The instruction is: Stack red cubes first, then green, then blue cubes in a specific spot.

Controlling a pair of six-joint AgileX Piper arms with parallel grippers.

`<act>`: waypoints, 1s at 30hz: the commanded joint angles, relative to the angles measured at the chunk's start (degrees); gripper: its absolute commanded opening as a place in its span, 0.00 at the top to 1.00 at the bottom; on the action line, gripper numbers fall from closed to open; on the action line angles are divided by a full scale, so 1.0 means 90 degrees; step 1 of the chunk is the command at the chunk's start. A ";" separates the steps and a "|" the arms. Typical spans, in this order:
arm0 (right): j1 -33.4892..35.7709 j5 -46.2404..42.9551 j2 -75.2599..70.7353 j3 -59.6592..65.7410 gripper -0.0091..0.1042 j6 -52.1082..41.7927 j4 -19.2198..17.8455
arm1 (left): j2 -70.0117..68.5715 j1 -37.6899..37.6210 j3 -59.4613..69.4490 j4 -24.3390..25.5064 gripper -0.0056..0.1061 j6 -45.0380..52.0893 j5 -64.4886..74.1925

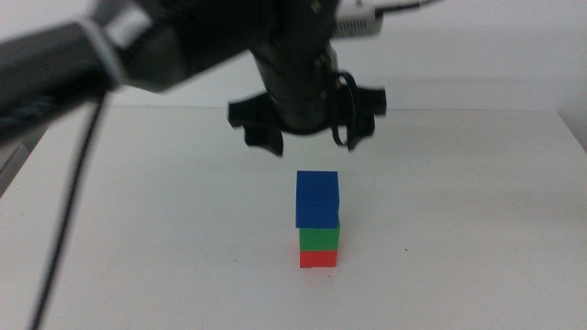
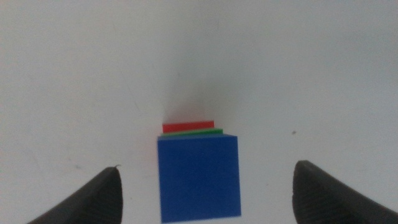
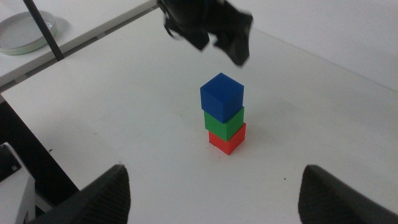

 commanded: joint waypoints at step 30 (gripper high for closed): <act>0.0003 -0.0069 -0.0146 0.0018 0.11 -0.0050 -0.0025 | -0.7368 0.4232 0.5065 -0.2763 0.12 0.6612 -0.2986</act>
